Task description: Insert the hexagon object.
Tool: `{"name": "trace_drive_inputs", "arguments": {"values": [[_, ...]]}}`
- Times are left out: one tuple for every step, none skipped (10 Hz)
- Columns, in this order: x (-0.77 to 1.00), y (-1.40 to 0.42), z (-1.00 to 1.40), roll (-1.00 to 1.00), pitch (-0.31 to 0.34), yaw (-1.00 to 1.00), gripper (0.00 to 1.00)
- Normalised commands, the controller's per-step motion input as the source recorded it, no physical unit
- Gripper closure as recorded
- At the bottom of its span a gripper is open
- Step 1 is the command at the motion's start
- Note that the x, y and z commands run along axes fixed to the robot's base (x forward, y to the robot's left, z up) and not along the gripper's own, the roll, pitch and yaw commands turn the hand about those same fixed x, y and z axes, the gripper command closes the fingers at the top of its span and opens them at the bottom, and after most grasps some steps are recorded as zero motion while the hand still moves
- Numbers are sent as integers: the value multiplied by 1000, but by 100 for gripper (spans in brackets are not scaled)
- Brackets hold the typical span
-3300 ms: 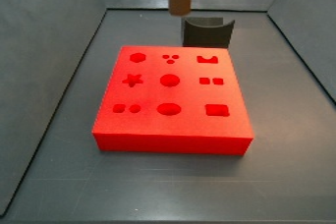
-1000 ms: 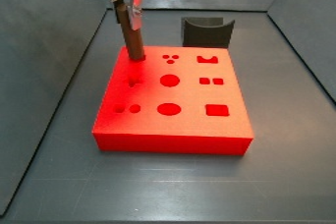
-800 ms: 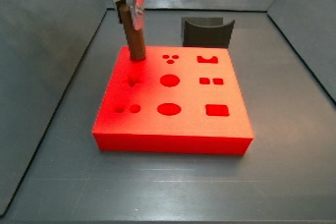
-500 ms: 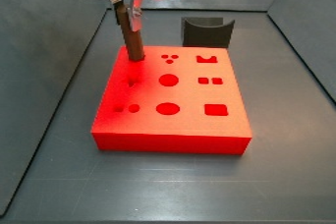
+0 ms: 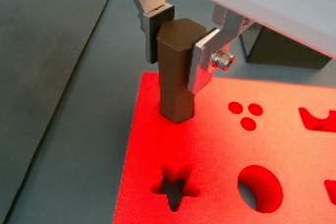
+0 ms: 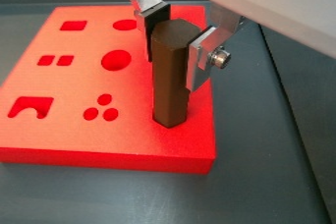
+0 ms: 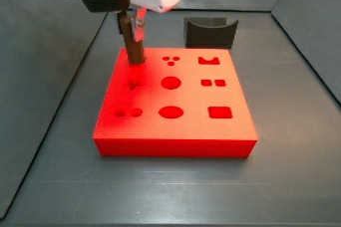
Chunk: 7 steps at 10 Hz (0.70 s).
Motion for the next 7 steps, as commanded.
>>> {"name": "trace_drive_inputs", "arguments": {"values": [[211, 0, -820, 0, 206, 129, 100], [220, 0, -809, 0, 211, 97, 100], [217, 63, -734, 39, 231, 0, 100], [177, 0, -666, 89, 243, 0, 100], [80, 0, -526, 179, 251, -20, 100], [126, -83, -277, 347, 263, -106, 100], [77, -37, -317, 213, 149, -114, 100]]}}
